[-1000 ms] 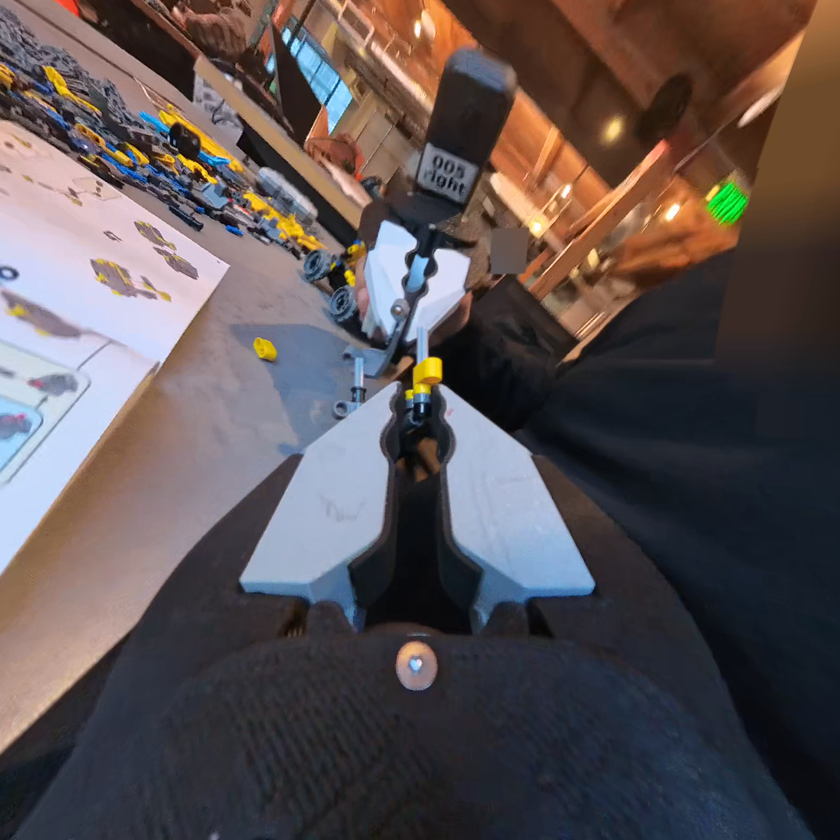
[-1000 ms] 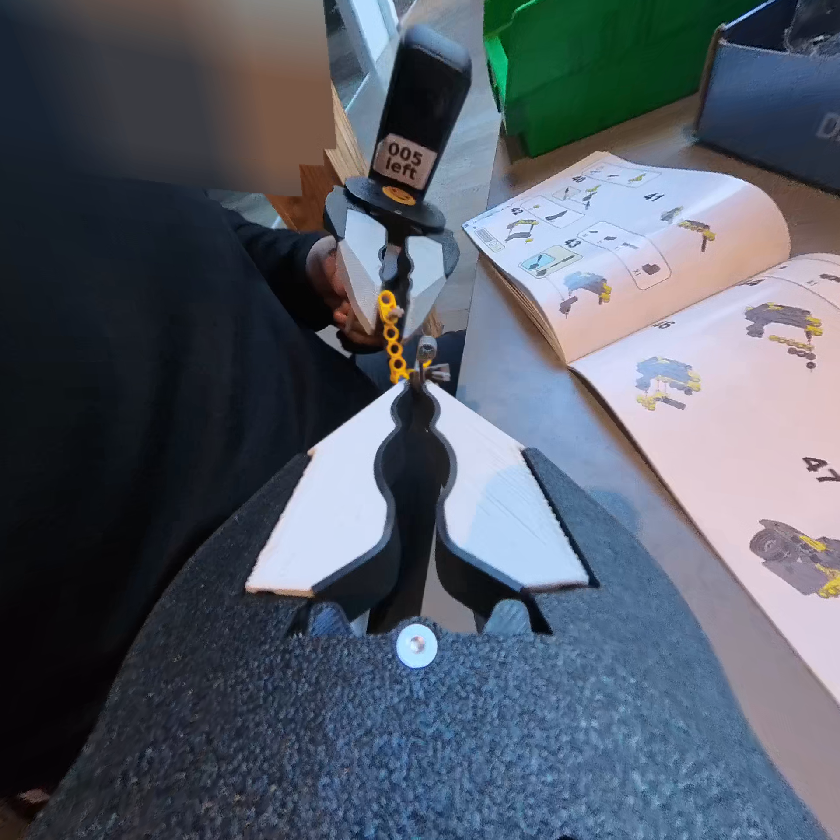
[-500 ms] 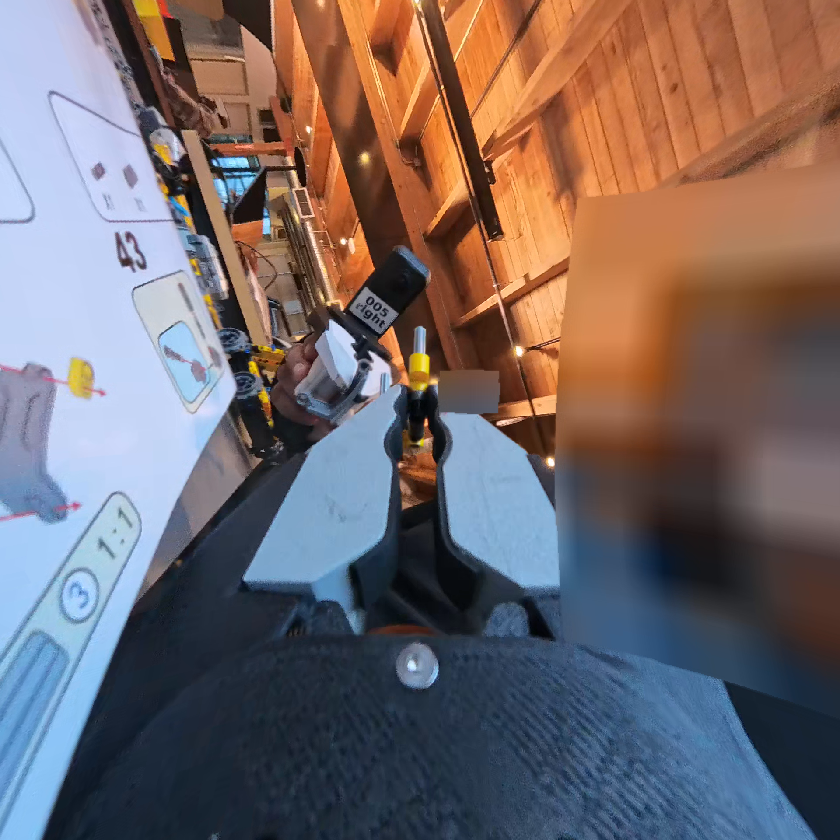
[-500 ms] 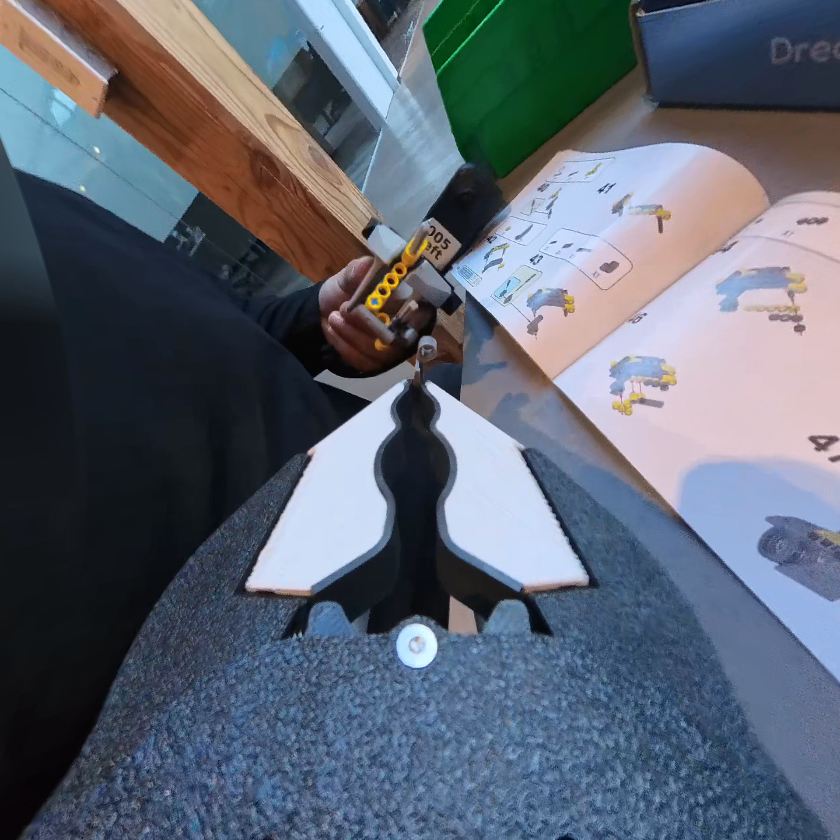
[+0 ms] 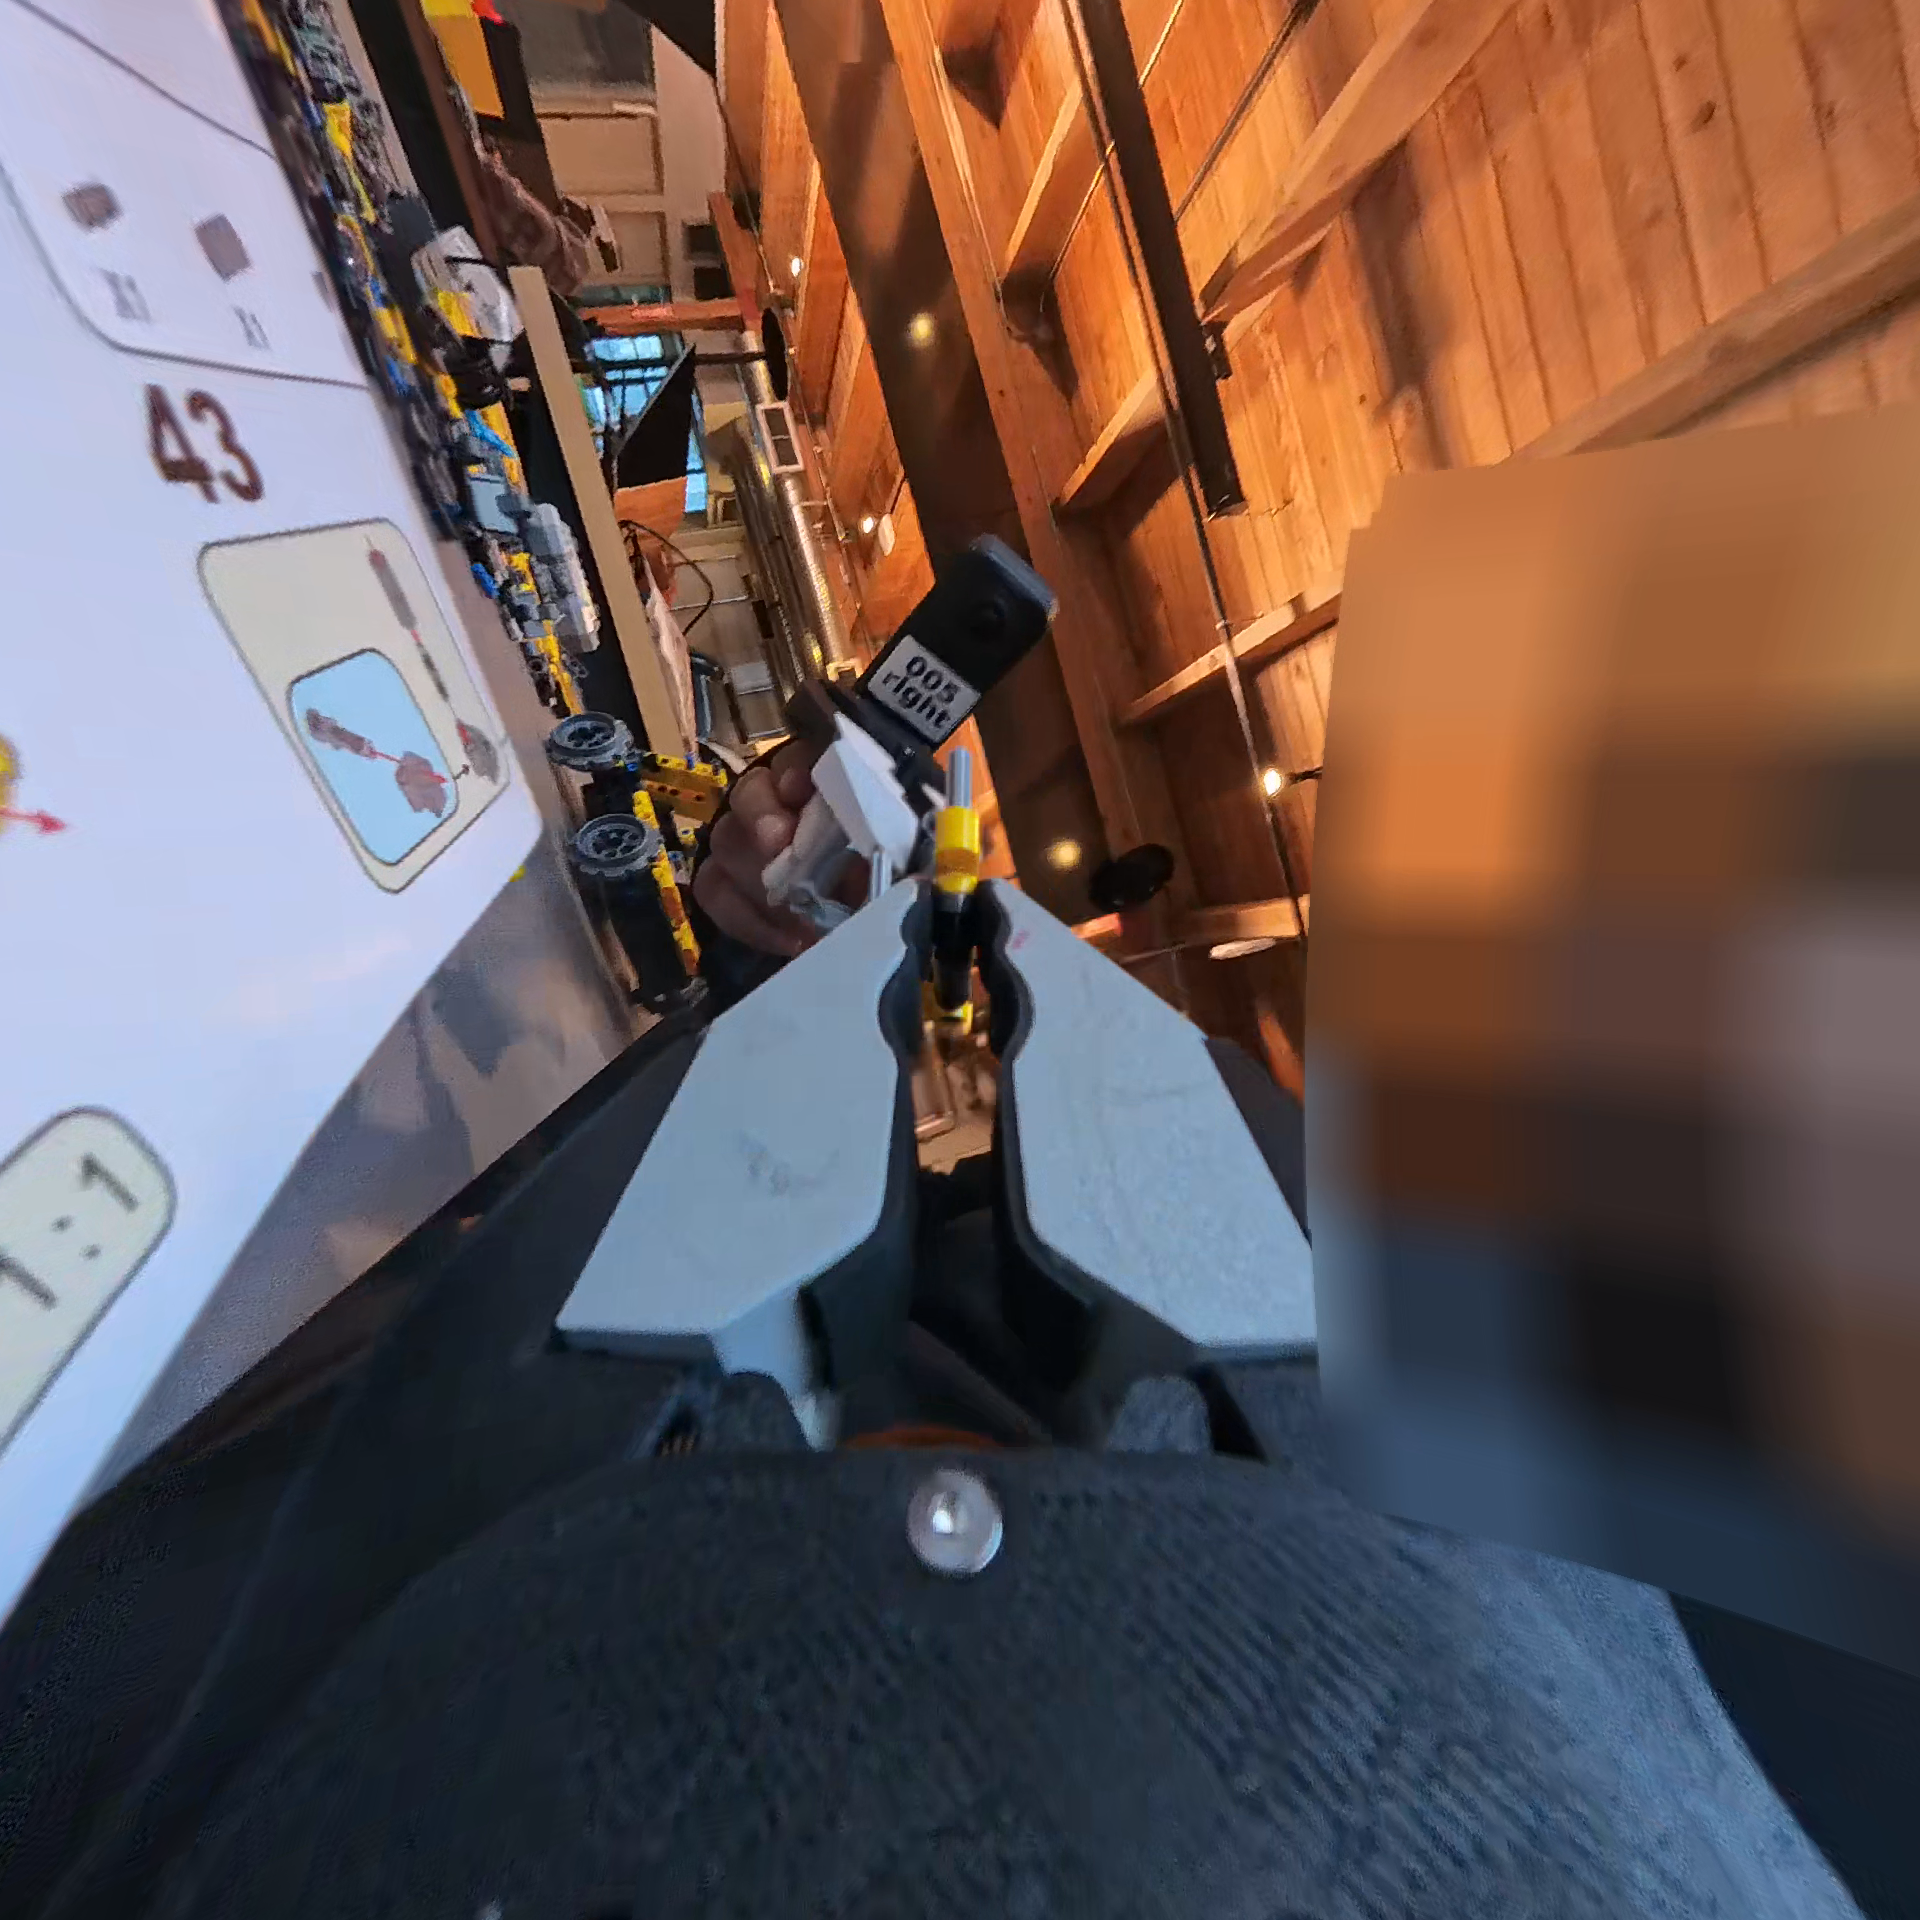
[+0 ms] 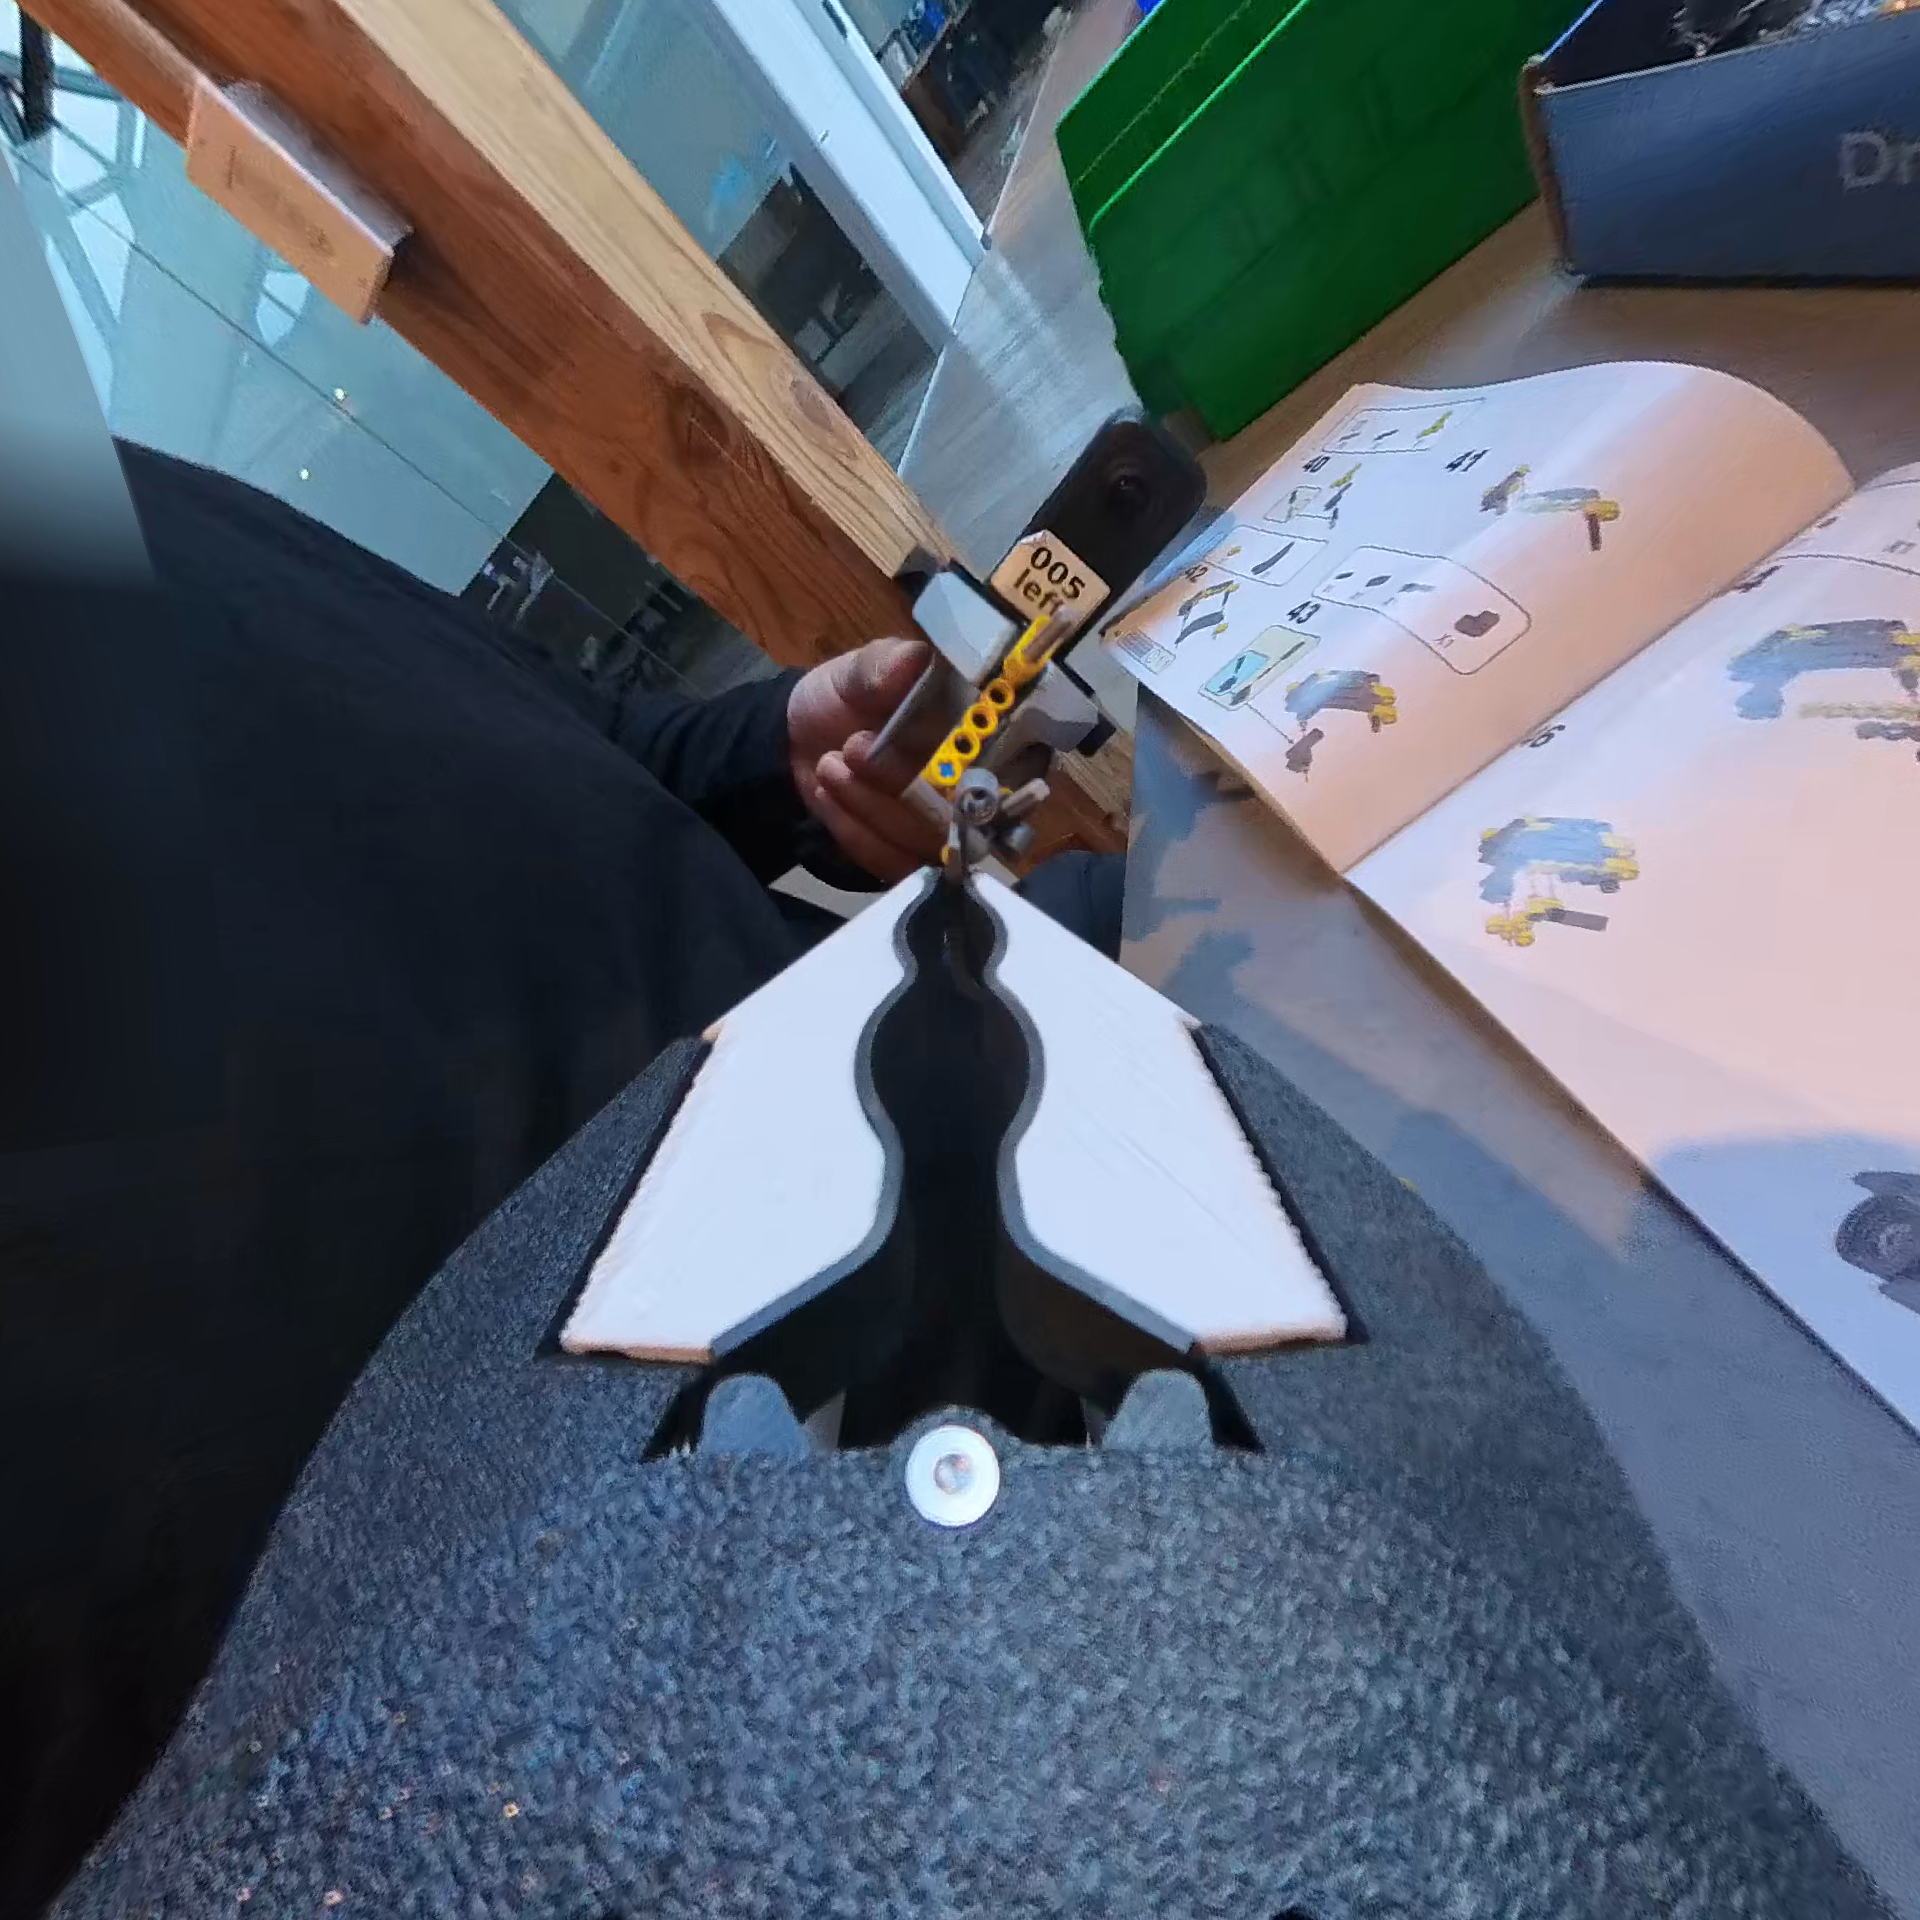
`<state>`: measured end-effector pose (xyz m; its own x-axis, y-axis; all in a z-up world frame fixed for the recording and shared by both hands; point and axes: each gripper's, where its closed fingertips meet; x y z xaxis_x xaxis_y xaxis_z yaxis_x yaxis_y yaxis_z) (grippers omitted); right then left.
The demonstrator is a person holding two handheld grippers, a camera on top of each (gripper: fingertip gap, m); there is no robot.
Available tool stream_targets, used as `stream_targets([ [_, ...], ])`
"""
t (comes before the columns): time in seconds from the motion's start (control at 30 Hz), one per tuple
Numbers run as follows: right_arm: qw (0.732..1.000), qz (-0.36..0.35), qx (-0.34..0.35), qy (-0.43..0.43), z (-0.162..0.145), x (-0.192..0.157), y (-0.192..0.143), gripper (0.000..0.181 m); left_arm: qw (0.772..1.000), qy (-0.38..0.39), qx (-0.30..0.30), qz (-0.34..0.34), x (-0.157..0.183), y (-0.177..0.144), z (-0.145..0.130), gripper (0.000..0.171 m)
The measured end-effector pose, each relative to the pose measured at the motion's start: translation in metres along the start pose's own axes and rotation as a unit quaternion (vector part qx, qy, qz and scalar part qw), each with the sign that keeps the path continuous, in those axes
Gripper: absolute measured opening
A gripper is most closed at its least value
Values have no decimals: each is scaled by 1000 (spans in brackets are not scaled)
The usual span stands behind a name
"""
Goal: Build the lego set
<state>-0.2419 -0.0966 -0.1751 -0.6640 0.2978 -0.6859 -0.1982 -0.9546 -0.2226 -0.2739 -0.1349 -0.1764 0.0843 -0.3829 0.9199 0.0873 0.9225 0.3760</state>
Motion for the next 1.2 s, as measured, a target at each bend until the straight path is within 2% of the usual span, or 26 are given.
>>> stream_targets([
  [0.03,1000,1,-6,-4,-2,-1,0,2,1000,14,-12,13,-3,1,-4,7],
  [0.17,999,-1,-31,-15,-12,-4,-1,2,988,113,-77,74,-17,6,-24,6],
  [0.27,999,-3,-42,14,-19,1,1,2,982,140,-91,90,-23,6,-30,6],
  [0.33,998,-6,-46,47,-19,7,3,3,987,116,-75,80,-24,3,-27,6],
  [0.47,995,5,-48,85,-11,9,9,2,999,14,-21,21,-16,-5,-11,6],
  [0.63,993,24,-48,108,-1,7,11,2,1000,6,-21,10,-10,-7,-7,6],
  [0.77,991,29,-54,120,-2,8,13,2,999,23,-30,26,-14,-9,-8,6],
  [0.97,991,34,-89,90,-12,5,10,2,982,131,-112,74,-20,3,-24,6],
  [1.2,987,45,-120,97,-23,3,5,1,943,239,-208,102,-22,14,-37,6],
])
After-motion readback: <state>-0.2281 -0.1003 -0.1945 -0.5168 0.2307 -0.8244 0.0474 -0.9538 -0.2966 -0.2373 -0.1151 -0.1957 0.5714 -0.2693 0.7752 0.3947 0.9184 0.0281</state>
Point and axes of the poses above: each gripper's, where its closed fingertips meet, y out along the fingers, z out of its top, x = y × z across the jaws, and after that the axes turned 2 degrees about y, right-handed
